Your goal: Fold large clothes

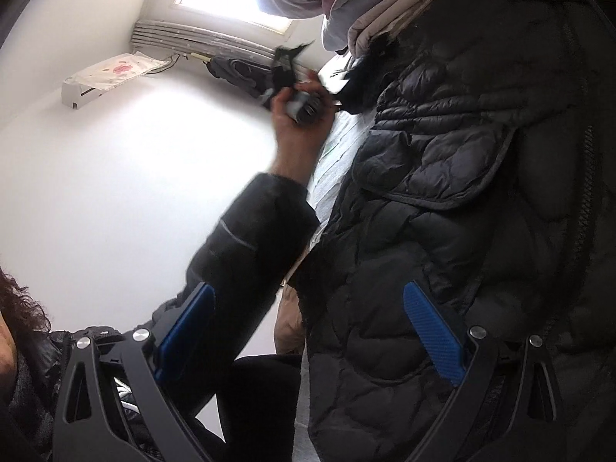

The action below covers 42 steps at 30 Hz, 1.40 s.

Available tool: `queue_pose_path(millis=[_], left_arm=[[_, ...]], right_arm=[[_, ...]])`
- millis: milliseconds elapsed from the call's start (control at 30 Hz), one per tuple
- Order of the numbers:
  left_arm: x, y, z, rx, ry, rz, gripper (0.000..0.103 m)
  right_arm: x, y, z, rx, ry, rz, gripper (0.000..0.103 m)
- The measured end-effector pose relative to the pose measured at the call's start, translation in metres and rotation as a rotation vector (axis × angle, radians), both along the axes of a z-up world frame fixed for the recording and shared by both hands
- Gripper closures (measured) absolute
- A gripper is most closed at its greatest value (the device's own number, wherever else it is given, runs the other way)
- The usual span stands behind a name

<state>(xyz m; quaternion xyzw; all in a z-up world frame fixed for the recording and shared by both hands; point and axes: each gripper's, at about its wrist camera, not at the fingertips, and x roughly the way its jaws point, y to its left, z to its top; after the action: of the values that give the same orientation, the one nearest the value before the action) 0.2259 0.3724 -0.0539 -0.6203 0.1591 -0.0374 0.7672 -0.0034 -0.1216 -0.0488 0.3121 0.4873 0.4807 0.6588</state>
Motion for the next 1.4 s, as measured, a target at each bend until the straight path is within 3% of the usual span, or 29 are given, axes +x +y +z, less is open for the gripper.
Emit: queue_pose_path(millis=[100, 167, 233, 333, 400, 533, 667, 733, 1033, 1167, 1233, 1267, 1333, 1400], left_arm=[[-0.045, 0.061, 0.007, -0.052, 0.03, 0.311, 0.008], [-0.075, 0.094, -0.008, -0.125, 0.096, 0.43, 0.008], [-0.097, 0.112, -0.017, -0.146, 0.107, 0.456, 0.008], [-0.116, 0.122, -0.022, -0.11, 0.111, 0.375, 0.008], [-0.115, 0.123, -0.027, -0.093, 0.128, 0.245, 0.008], [-0.09, 0.125, -0.031, 0.026, 0.234, 0.051, 0.008], [-0.077, 0.125, -0.029, 0.137, 0.252, -0.035, 0.008], [-0.068, 0.126, -0.028, 0.178, 0.254, -0.063, 0.008], [-0.046, 0.136, -0.034, 0.198, 0.136, -0.088, 0.008], [-0.046, 0.139, -0.037, 0.218, 0.126, -0.07, 0.008], [-0.045, 0.142, -0.038, 0.2, 0.158, -0.062, 0.008], [-0.045, 0.142, -0.039, 0.204, 0.22, -0.073, 0.008], [-0.042, 0.136, -0.033, 0.257, 0.312, -0.121, 0.008], [-0.039, 0.135, -0.029, 0.281, 0.345, -0.109, 0.008]], right_arm=[[0.001, 0.003, -0.005, -0.003, 0.011, -0.002, 0.008], [0.002, 0.004, -0.006, 0.005, 0.016, -0.001, 0.008], [0.001, 0.006, -0.006, 0.009, 0.012, 0.002, 0.008], [0.001, 0.007, -0.004, 0.006, 0.005, 0.002, 0.008], [0.001, 0.006, -0.005, 0.004, 0.011, -0.002, 0.008], [0.001, 0.005, -0.007, -0.003, 0.014, -0.008, 0.008], [0.003, 0.006, -0.011, -0.017, 0.018, -0.006, 0.008], [0.003, 0.006, -0.013, -0.02, 0.026, -0.006, 0.008], [0.004, 0.004, -0.018, -0.023, 0.038, -0.004, 0.008], [0.004, 0.003, -0.017, -0.019, 0.041, 0.001, 0.008], [0.004, 0.003, -0.018, -0.016, 0.046, 0.004, 0.008], [0.003, 0.003, -0.018, -0.015, 0.048, 0.004, 0.008], [0.004, 0.003, -0.019, -0.012, 0.056, 0.003, 0.008], [0.004, 0.002, -0.019, 0.0, 0.06, 0.0, 0.008]])
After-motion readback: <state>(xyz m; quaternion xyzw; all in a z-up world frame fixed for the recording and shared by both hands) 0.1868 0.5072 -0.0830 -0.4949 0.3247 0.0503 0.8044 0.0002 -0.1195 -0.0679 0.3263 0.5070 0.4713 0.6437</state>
